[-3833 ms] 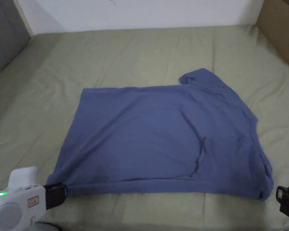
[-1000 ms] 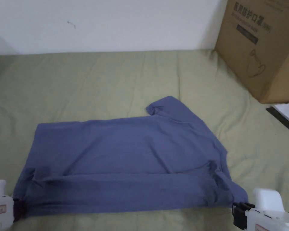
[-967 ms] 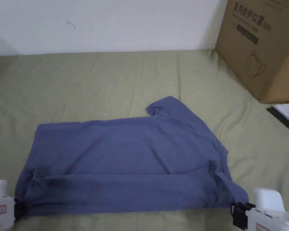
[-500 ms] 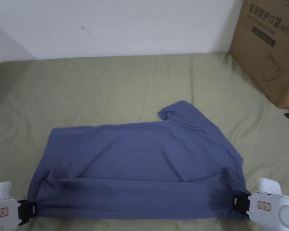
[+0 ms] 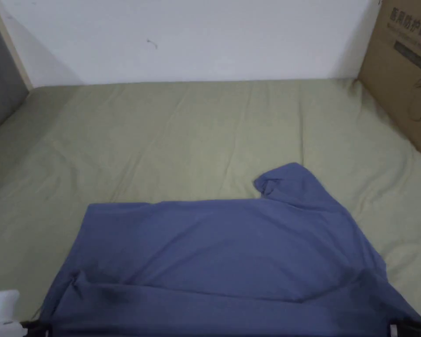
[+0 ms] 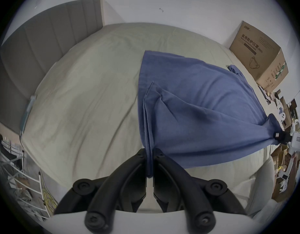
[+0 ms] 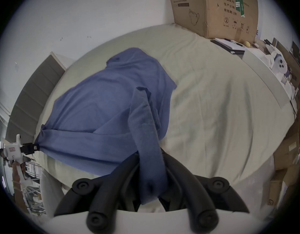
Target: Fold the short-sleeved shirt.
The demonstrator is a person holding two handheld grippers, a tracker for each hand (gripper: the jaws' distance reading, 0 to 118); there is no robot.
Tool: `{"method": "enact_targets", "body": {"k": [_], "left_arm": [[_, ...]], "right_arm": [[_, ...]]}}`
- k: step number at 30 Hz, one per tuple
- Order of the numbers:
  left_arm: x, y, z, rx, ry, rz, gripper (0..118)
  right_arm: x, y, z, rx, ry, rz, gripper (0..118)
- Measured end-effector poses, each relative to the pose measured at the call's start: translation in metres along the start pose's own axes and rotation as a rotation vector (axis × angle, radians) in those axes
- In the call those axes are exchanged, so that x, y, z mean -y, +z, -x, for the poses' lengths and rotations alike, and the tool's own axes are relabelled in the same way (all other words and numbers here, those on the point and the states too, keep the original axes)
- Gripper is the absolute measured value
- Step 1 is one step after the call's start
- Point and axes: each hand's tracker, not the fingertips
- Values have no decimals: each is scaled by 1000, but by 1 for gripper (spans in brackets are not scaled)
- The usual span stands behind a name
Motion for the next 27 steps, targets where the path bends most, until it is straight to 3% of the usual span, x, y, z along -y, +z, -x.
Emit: {"method": "enact_targets", "body": {"k": [2, 3, 4, 5, 6, 9, 11, 12, 14, 15, 16, 17, 19, 21, 27], "left_arm": [[20, -3, 4, -1, 10, 32, 7], [29, -7, 5, -17, 2, 62, 20], [37, -14, 9, -11, 11, 59, 41], [43, -19, 9, -25, 15, 80, 41], [47, -21, 9, -74, 9, 102, 48], [43, -7, 5, -37, 35, 49, 67], [34, 2, 5, -41, 65, 25, 83], [27, 9, 5, -40, 80, -15, 83], [15, 22, -2, -53, 69, -81, 82], [8, 29, -9, -47, 44, -114, 79], [2, 34, -15, -45, 35, -151, 65], [-5, 37, -22, -50, 29, -189, 44], [-18, 34, -34, -48, 30, -219, 6], [-29, 22, -44, -19, 32, -245, 0], [-53, -10, -74, 7, 23, -175, 0]], "right_arm": [[20, -6, -2, 9, 2, 49, 9], [31, -16, -6, 10, -4, 61, 16], [37, -22, -9, 11, -18, 76, 35], [40, -29, -11, 36, -57, 115, 35], [34, -32, -12, 79, -72, 177, 43], [22, -19, -15, 39, -102, 92, 93], [9, -3, -13, 37, -80, 13, 95], [2, 3, -12, 58, -64, 0, 95], [-10, 12, -7, 84, -33, -44, 90], [-13, 17, -4, 75, -21, -80, 81], [-17, 21, 0, 68, -5, -105, 57], [-21, 24, 4, 67, 6, -129, 40], [-28, 22, 15, 66, 25, -127, 20], [-39, 11, 25, 84, 46, -70, 0], [-71, -26, 42, 16, 62, -45, 0]]}}
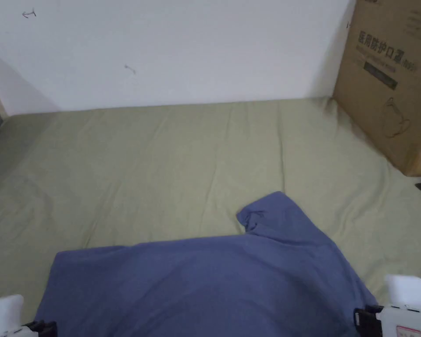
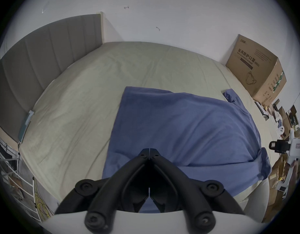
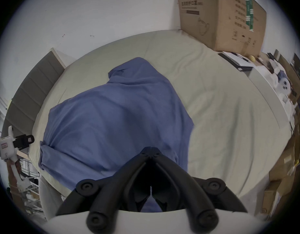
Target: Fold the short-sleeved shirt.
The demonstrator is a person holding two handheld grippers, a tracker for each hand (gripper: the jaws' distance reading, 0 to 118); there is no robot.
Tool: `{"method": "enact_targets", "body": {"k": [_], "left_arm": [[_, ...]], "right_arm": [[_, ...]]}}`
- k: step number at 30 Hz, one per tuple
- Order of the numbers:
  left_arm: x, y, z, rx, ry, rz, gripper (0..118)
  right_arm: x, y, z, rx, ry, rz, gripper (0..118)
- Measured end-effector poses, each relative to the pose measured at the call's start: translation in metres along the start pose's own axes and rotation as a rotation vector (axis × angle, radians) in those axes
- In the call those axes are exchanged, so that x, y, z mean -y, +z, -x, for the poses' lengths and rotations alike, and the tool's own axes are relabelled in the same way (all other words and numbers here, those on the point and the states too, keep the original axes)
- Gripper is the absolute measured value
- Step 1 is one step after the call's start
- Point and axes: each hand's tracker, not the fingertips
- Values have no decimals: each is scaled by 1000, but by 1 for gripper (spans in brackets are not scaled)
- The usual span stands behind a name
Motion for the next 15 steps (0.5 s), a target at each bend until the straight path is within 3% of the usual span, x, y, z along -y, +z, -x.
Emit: {"method": "enact_targets", "body": {"k": [2, 3, 5, 6, 9, 15], "left_arm": [[-11, -7, -6, -1, 0, -1, 0], [-17, -11, -7, -3, 2, -5, 0], [-31, -17, 1, -8, 13, -14, 0], [-36, -21, 1, -6, 19, -18, 0], [-45, -34, 7, -11, 35, -22, 0], [-46, -45, 14, -104, 43, 0, 0]], "right_arm": [[-24, -14, 0, -7, 10, -4, 1], [-39, -22, 0, -4, 11, -2, 13], [-71, -43, -4, -8, 24, 30, 82], [-86, -56, -7, -7, 24, 30, 100], [-126, -92, -11, 26, 33, 39, 104], [-177, -167, -12, 24, 156, 107, 102]]}}
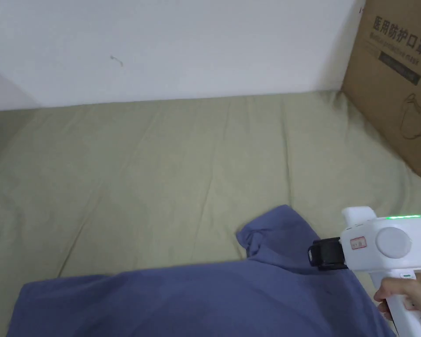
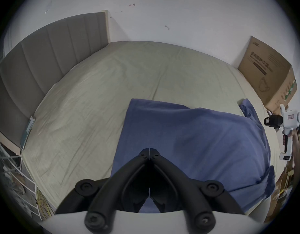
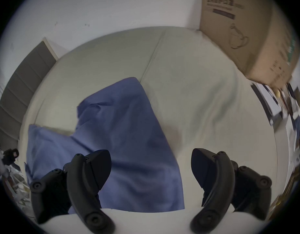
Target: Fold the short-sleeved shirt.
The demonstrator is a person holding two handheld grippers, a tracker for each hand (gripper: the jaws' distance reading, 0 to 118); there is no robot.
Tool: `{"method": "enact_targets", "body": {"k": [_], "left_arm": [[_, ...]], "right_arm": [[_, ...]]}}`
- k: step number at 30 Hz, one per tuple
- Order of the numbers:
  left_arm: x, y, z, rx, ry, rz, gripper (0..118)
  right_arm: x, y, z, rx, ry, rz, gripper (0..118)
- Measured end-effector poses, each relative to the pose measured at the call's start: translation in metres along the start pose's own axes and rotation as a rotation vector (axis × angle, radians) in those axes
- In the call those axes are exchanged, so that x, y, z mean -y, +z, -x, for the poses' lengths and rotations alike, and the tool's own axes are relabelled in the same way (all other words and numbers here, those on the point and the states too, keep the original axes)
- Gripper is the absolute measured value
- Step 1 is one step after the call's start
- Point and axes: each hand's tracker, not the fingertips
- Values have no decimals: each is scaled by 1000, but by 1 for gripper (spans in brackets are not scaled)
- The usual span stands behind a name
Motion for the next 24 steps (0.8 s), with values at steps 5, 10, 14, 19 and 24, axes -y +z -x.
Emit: {"method": "enact_targets", "body": {"k": [5, 10, 14, 19, 24], "left_arm": [[-2, -10, 9, 25, 78, 27, 0], [-11, -28, 7, -7, 60, 50, 15], [-48, -56, 14, 21, 77, 74, 104], [-96, -98, 8, 29, 34, 74, 104], [-106, -182, 1, -17, -24, 257, 73]], "right_arm": [[-9, -55, 3, 95, 5, 109, 79], [-1, -34, 20, 98, 73, 35, 1], [-2, -41, 26, 118, 77, 56, 1], [-4, -27, 17, 80, 18, 52, 1], [-3, -33, 12, 61, -42, 53, 1]]}}
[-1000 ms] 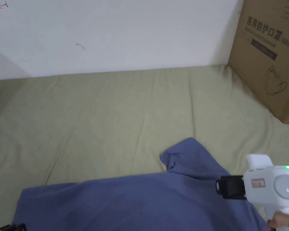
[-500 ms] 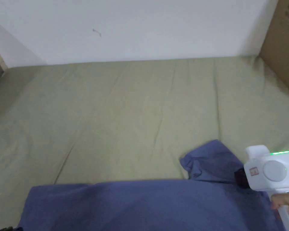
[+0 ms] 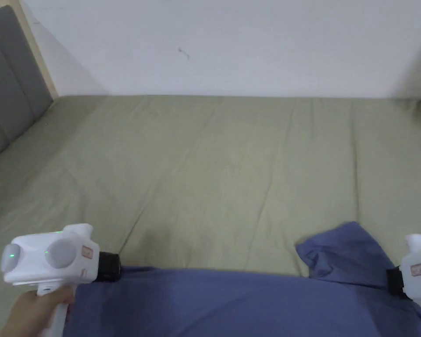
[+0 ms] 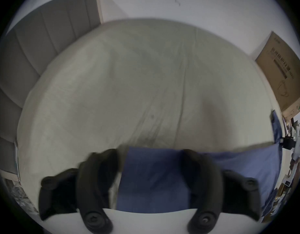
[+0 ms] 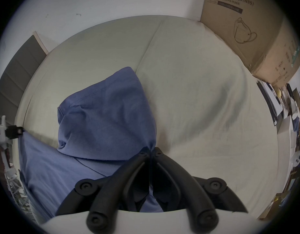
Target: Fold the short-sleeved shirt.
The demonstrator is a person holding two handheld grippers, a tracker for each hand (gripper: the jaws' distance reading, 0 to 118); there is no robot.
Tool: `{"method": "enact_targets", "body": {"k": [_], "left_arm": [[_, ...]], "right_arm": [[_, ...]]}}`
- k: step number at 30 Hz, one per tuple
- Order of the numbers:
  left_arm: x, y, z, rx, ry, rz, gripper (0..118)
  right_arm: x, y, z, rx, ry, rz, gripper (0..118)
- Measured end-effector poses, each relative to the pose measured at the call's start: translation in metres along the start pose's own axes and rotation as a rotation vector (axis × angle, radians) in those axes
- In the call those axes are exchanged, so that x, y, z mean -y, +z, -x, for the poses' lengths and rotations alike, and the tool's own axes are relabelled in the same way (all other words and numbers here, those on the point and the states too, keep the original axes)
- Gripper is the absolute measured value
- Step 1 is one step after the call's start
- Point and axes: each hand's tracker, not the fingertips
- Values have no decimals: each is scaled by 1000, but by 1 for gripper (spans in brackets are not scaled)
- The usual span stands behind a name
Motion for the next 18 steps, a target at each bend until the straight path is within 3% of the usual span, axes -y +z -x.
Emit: {"method": "enact_targets", "body": {"k": [3, 6, 11, 18], "left_arm": [[9, 12, -7, -48, -45, -68, 68], [10, 27, -6, -5, -50, -91, 5], [4, 49, 0, 28, -25, -85, 2], [25, 152, 15, 89, -62, -230, 2]], "right_arm": [[-1, 0, 1, 0, 2, 0, 1], [-5, 7, -1, -9, -6, -6, 1], [-8, 44, -4, -32, -15, -50, 1], [10, 128, -10, -41, 45, -157, 1]]}}
